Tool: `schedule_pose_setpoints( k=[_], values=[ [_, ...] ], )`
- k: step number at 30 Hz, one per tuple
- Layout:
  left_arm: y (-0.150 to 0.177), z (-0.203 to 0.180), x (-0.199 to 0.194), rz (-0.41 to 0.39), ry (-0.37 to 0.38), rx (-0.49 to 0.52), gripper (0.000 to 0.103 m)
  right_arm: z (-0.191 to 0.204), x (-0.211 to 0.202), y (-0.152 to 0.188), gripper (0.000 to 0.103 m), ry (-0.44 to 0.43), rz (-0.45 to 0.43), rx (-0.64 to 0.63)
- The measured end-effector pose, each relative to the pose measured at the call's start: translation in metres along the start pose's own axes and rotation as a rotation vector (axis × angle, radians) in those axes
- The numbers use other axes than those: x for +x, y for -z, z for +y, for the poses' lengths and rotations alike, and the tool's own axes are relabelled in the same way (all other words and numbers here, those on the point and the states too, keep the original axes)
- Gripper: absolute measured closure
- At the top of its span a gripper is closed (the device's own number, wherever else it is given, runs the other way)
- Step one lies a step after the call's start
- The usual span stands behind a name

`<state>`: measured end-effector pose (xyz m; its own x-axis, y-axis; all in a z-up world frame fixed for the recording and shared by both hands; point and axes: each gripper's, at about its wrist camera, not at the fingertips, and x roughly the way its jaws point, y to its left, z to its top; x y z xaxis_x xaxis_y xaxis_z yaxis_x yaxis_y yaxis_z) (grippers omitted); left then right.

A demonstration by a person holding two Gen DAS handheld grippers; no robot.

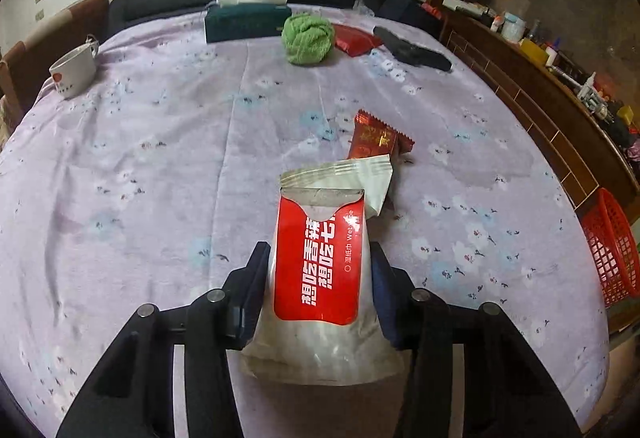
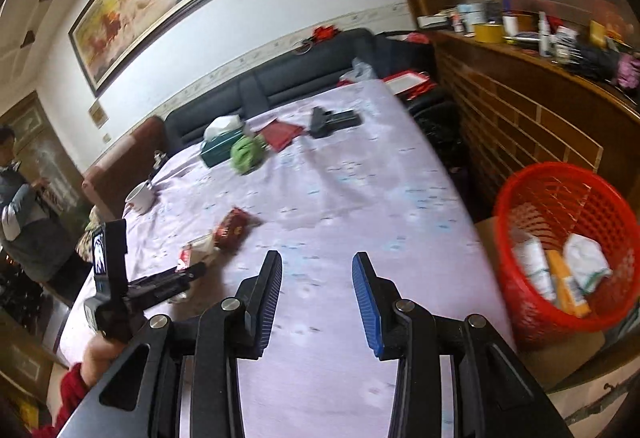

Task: Collect trash
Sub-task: 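Grasp the red-and-white wipe pack with the left tool while the right tool grasps the red candy wrapper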

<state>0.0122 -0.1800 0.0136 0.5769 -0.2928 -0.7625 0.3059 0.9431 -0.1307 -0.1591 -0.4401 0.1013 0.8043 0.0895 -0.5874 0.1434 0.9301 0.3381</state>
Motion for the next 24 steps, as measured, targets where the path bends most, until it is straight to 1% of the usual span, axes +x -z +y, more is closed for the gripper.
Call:
schedule_pose_setpoints(
  k=[2, 4, 5, 6, 7, 11, 12, 15, 17, 20, 22, 24],
  values=[
    [0.001, 0.01, -0.006, -0.05, -0.008, -0.038, 0.061, 0.016, 0.014, -0.005, 0.06, -0.003, 0.021, -0.012],
    [0.0, 0.021, -0.011, -0.104, -0.052, -0.082, 0.061, 0.036, 0.037, -0.012, 0.053, -0.015, 0.051, -0.014],
    [0.001, 0.025, -0.012, -0.114, -0.068, -0.101, 0.061, 0.045, 0.048, -0.014, 0.05, -0.02, 0.067, -0.009],
    [0.001, 0.026, -0.013, -0.119, -0.07, -0.107, 0.061, 0.056, 0.066, -0.019, 0.049, -0.031, 0.091, 0.002],
    [0.001, 0.029, -0.013, -0.121, -0.066, -0.116, 0.061, 0.065, 0.08, -0.022, 0.049, -0.038, 0.11, 0.007],
    [0.0, 0.039, -0.015, -0.139, -0.102, -0.159, 0.061, 0.092, 0.138, -0.03, 0.049, -0.033, 0.179, 0.036],
    [0.0, 0.042, -0.016, -0.141, -0.108, -0.17, 0.061, 0.101, 0.159, -0.031, 0.049, -0.024, 0.211, 0.04],
    [0.0, 0.053, -0.015, -0.132, -0.104, -0.212, 0.061, 0.116, 0.196, -0.032, 0.049, -0.013, 0.254, 0.052],
    [0.0, 0.057, -0.013, -0.119, -0.097, -0.227, 0.061, 0.122, 0.218, -0.033, 0.05, 0.006, 0.277, 0.059],
    [0.0, 0.059, -0.012, -0.114, -0.104, -0.238, 0.061, 0.125, 0.248, -0.031, 0.05, 0.058, 0.319, 0.048],
    [0.001, 0.059, -0.01, -0.107, -0.106, -0.239, 0.061, 0.122, 0.258, -0.028, 0.053, 0.057, 0.339, 0.062],
    [0.001, 0.058, -0.01, -0.107, -0.103, -0.236, 0.061, 0.12, 0.261, -0.027, 0.062, 0.04, 0.344, 0.053]
  ],
)
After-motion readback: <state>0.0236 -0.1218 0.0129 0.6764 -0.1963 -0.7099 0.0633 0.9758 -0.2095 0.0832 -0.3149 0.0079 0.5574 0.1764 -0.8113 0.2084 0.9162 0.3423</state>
